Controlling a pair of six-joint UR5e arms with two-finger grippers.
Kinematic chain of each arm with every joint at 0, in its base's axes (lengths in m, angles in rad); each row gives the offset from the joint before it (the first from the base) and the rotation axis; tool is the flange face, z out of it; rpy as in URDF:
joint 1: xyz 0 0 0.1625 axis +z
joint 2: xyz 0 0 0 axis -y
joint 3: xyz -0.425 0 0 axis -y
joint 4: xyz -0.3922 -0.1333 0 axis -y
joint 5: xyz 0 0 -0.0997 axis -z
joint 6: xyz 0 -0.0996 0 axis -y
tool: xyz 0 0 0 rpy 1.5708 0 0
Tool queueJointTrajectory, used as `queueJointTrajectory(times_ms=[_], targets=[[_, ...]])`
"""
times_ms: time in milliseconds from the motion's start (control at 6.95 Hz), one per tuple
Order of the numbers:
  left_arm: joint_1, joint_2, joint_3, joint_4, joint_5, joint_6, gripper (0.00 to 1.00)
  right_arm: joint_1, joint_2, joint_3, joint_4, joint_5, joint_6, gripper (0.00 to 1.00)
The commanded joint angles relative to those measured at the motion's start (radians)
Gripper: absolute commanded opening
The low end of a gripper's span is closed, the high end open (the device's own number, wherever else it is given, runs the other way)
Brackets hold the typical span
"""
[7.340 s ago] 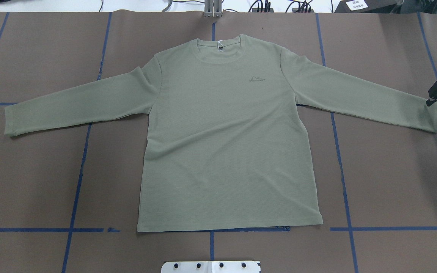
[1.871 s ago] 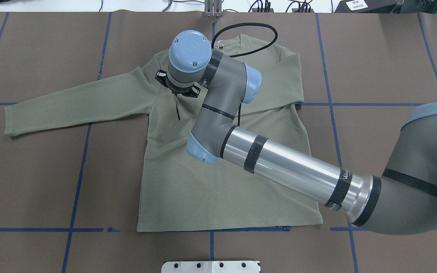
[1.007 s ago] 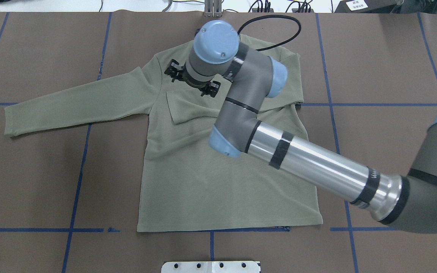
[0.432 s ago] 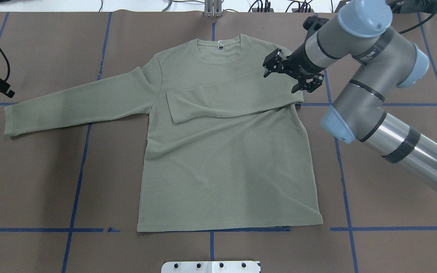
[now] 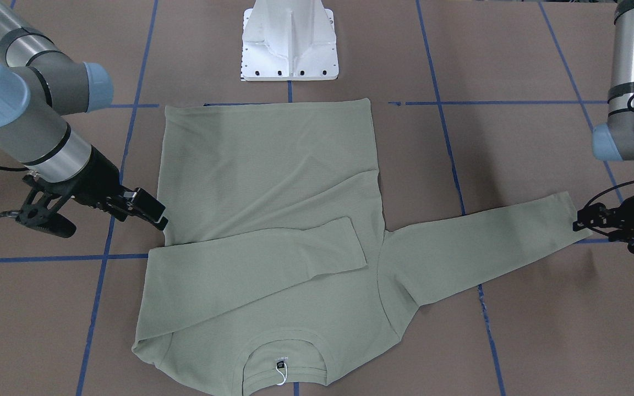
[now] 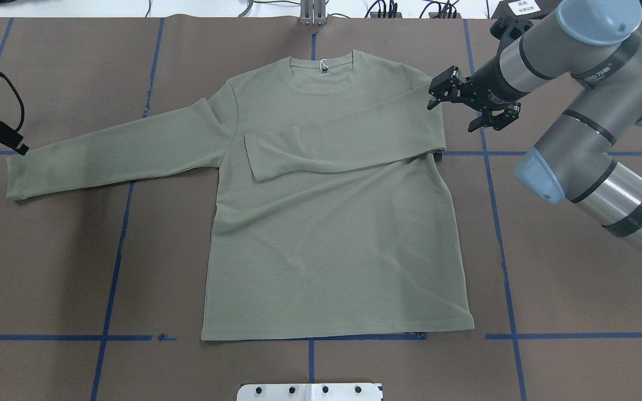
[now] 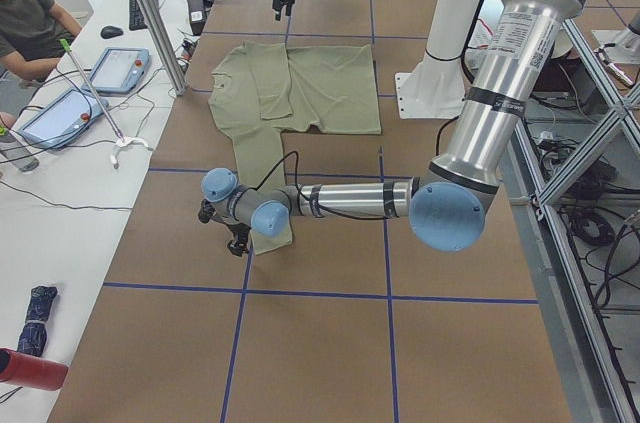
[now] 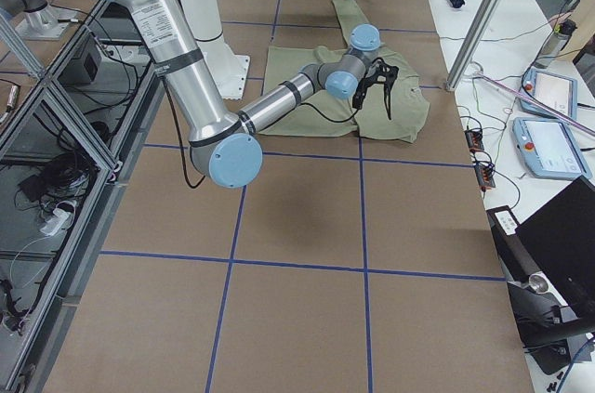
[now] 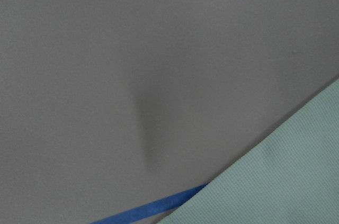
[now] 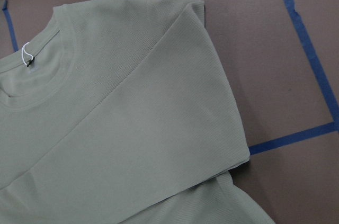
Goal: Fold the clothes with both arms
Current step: 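Release the sleeve and raise the right gripper while the left gripper grasps the other cuff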
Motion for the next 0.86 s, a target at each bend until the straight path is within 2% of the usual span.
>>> queueJointTrajectory(times_ms=[0,720], targets=[[0.003,0.006,0.004,0.000,0.000,0.001,0.84,0.012,-0.034,0.023,0.001,0.010,-0.016,1.00],[0.035,0.000,0.033,0.002,0.000,-0.001,0.79,0.012,-0.062,0.056,0.001,0.009,-0.016,1.00]])
